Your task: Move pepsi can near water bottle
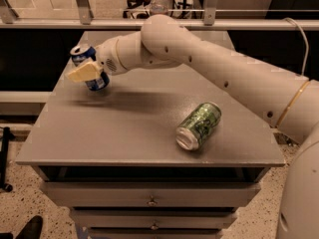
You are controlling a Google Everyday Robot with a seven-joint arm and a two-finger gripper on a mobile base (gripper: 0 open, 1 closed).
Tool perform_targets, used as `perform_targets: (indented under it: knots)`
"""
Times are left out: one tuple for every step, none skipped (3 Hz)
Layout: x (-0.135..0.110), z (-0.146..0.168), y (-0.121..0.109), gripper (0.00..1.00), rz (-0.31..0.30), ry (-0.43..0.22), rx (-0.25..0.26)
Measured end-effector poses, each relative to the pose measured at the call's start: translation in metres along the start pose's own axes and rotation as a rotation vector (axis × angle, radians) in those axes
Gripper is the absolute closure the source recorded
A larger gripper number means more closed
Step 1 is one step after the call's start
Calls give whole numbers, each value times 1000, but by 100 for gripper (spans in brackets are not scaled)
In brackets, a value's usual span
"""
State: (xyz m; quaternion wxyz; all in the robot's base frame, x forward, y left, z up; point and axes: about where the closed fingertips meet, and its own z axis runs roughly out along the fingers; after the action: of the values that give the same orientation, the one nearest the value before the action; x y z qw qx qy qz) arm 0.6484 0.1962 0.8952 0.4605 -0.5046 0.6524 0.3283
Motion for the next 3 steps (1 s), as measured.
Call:
perform_targets:
  knots:
    - [0,1,1,100,0,0,-1]
    - [0,-3,1,100,2,-4,14]
    - [-6,-36,-15,100,-27,-23,110]
